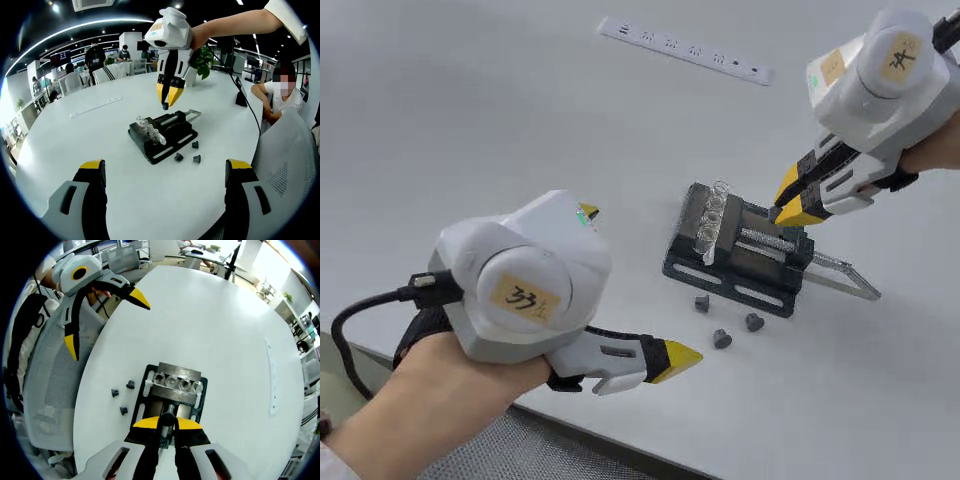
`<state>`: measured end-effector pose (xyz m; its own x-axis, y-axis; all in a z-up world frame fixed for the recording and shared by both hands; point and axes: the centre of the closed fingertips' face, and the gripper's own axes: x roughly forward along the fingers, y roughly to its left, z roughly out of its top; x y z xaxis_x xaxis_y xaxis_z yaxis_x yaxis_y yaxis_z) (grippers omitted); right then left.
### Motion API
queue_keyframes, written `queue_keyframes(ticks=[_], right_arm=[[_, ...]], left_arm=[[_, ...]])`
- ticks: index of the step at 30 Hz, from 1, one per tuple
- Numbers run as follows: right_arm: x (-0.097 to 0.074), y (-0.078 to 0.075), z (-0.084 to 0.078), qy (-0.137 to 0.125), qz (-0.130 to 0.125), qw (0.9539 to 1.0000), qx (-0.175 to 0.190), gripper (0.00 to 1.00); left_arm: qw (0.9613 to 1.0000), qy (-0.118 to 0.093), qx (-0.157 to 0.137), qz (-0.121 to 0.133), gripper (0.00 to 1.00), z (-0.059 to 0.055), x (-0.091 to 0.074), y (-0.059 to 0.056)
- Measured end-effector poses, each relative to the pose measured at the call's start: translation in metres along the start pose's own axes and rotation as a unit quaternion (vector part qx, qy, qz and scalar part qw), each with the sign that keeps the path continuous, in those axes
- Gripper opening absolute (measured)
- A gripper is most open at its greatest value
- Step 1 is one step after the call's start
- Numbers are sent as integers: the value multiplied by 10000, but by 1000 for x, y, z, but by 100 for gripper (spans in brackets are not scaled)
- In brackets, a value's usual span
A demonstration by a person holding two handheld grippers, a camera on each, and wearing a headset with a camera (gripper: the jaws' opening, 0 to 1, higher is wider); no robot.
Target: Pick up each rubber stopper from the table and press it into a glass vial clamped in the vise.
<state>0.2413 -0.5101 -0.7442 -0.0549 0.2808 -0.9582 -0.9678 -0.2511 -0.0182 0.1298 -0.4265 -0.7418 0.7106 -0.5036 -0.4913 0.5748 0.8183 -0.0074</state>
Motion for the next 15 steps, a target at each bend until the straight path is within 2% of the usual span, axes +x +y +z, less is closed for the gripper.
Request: queue_keyframes(ticks=[9, 15], right_arm=[[2, -28, 14, 86, 48, 9996, -251, 6], [7, -34, 25, 102, 126, 9990, -417, 6]], left_arm=[[10000, 45, -67, -22, 99, -4, 2, -2], [9999, 69, -115, -19, 99, -6, 2, -2]])
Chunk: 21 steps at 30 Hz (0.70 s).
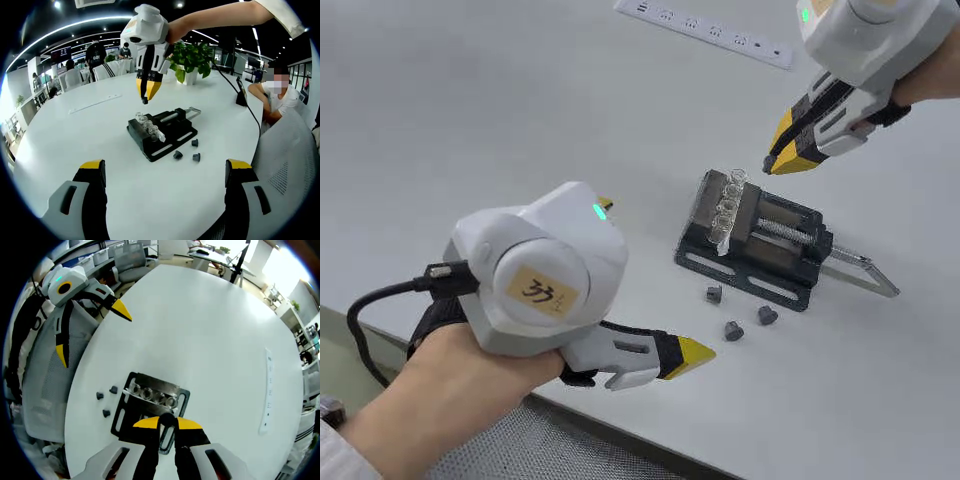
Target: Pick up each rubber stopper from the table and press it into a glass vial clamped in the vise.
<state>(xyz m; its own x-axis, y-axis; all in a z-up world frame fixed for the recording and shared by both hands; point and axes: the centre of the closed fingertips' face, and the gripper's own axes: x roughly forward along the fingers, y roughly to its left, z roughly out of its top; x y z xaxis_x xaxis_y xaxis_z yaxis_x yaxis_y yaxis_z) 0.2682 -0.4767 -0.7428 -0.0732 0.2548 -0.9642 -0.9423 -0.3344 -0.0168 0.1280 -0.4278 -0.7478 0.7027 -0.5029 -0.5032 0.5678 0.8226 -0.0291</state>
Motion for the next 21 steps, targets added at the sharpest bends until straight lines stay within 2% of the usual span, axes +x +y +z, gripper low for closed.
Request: queue_keyframes(ticks=[3, 7, 21], right_arm=[[7, -2, 6, 1, 82, 10000, -55, 6], [8, 3, 12, -3, 146, 9998, -157, 6], [21, -1, 9, 7, 222, 9995, -220, 6]], left_arm=[[10000, 20, -32, 0, 99, -3, 1, 1], [10000, 43, -63, -8, 99, -6, 2, 0], [9999, 83, -115, -4, 99, -9, 3, 0]])
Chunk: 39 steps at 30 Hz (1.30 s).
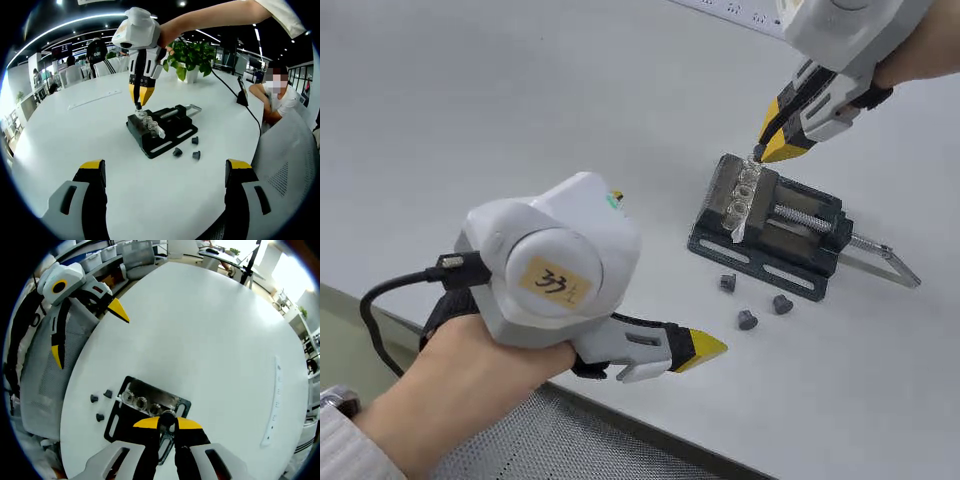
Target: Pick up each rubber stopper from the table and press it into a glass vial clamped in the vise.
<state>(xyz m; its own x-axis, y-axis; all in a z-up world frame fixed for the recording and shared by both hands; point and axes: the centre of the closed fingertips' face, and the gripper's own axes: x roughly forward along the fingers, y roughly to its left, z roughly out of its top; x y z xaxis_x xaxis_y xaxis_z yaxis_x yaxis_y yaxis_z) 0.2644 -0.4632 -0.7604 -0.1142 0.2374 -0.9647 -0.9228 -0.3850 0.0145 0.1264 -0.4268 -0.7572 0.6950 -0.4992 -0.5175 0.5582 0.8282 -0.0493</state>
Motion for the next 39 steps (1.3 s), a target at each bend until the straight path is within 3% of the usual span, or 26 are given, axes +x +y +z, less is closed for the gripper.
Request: queue_keyframes(ticks=[14, 28, 35, 39], right_arm=[[5, -4, -1, 88, 30, 10000, -26, 5], [8, -2, -2, 342, -113, 9975, 615, 5], [8, -6, -2, 287, -200, 9939, 1046, 5], [7, -6, 0, 279, -235, 9957, 855, 5]], left_arm=[[10000, 29, -29, 3, 99, -3, 1, 1], [10000, -15, -40, -4, 99, 0, 3, 0], [10000, -22, -71, -14, 99, 0, 4, -1], [10000, -13, -66, -36, 99, -1, 5, -3]])
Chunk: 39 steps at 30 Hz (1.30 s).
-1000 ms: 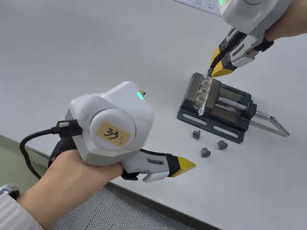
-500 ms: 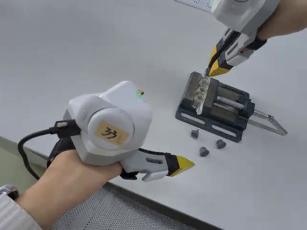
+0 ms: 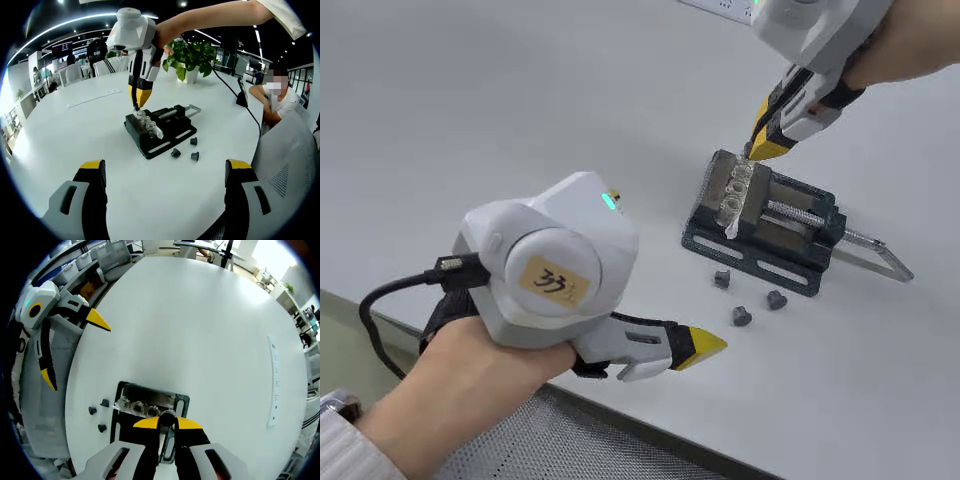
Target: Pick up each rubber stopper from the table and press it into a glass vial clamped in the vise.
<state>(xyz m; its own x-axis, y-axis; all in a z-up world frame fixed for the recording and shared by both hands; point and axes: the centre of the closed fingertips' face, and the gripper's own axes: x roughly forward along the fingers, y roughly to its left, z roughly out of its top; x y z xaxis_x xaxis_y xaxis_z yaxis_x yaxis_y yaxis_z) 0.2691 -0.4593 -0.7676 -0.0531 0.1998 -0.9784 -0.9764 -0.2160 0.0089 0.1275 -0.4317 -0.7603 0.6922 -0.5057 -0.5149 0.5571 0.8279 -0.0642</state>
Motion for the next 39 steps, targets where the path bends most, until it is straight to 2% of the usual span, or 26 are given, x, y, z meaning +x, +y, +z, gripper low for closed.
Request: queue_keyframes(ticks=[5, 13, 19, 22, 25, 27, 29, 39], right_arm=[[1, -3, 0, -29, 3, 9999, -126, 6], [1, 1, 0, 0, 37, 9993, -367, 8], [2, 5, -1, 41, 82, 9989, -465, 19], [-4, 3, 0, 3, 36, 9987, -501, 17], [-10, 3, 1, -47, 106, 9988, -471, 15], [-5, 1, 0, -24, 118, 9987, -503, 12], [-6, 2, 1, -19, 127, 9984, -556, 8], [-4, 3, 1, 28, 239, 9980, -589, 2]], left_arm=[[10000, -11, -23, 1, 99, 0, 0, 0], [10000, 5, -41, 0, 99, -1, 0, 0], [10000, 7, -58, -4, 98, -2, 0, 0], [10000, 3, -55, -2, 98, -2, 0, 0], [10000, -6, -58, -6, 98, -1, 0, 0], [10000, -10, -49, -1, 98, -1, 0, 1], [10000, -29, -56, 2, 98, 0, 0, 1], [10000, -24, -74, 18, 99, 0, 0, 3]])
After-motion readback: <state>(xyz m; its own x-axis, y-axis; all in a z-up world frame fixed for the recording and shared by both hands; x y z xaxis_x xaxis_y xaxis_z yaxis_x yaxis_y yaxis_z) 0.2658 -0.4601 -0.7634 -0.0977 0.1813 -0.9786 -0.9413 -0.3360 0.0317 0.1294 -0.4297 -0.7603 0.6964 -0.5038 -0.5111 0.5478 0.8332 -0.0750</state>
